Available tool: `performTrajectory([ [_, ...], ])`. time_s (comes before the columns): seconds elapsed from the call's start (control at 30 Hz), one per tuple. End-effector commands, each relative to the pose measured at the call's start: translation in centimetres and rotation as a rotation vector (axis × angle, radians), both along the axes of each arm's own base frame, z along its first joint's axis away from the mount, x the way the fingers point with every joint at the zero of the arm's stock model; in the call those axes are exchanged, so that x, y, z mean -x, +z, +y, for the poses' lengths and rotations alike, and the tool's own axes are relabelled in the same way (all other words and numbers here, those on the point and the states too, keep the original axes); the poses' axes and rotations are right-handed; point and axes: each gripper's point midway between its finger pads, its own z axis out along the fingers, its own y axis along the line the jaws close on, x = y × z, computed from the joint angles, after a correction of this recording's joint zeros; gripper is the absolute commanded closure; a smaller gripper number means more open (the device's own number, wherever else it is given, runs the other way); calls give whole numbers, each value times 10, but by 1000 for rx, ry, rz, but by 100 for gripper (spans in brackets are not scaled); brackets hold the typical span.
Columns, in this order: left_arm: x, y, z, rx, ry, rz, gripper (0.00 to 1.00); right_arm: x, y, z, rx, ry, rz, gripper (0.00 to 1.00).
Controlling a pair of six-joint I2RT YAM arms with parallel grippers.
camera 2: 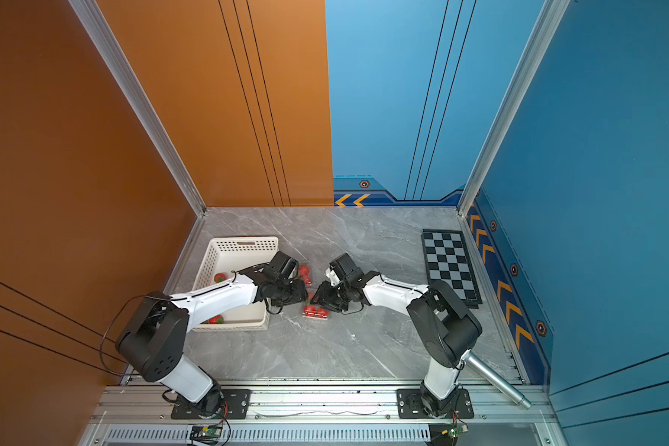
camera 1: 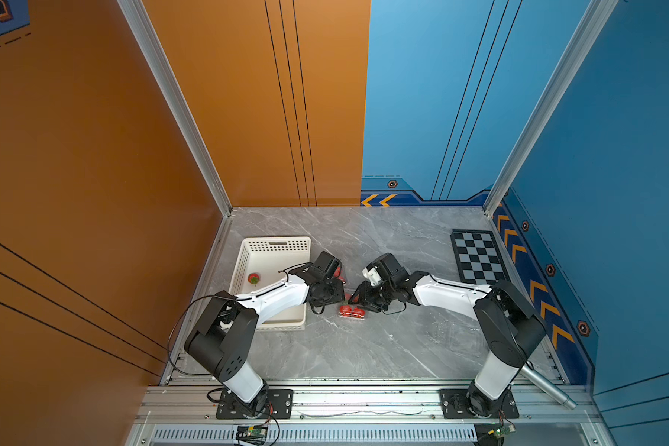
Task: Pack strawberries into containers
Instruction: Close the packing box at the center of the board.
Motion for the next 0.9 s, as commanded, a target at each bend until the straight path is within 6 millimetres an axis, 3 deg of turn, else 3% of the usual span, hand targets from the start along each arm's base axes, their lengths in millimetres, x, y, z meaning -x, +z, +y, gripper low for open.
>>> performTrajectory([
  [0.0, 6, -4, -3, 47, 7, 26, 41, 6, -7, -12, 53, -4, 9, 56],
  [0.3, 30, -14, -3, 125, -1, 73, 39, 5, -7, -18, 55, -13, 12, 56],
  [0.53, 36, -9, 4, 142, 10, 56, 39, 4, -7, -19, 56, -15, 13, 56],
  [0.7, 40, -26, 1, 146, 0, 105, 43, 3, -7, -18, 56, -15, 14, 56],
  [0.87, 44, -30, -2, 163, 1, 111, 46, 3, -6, -21, 62, -16, 12, 56],
])
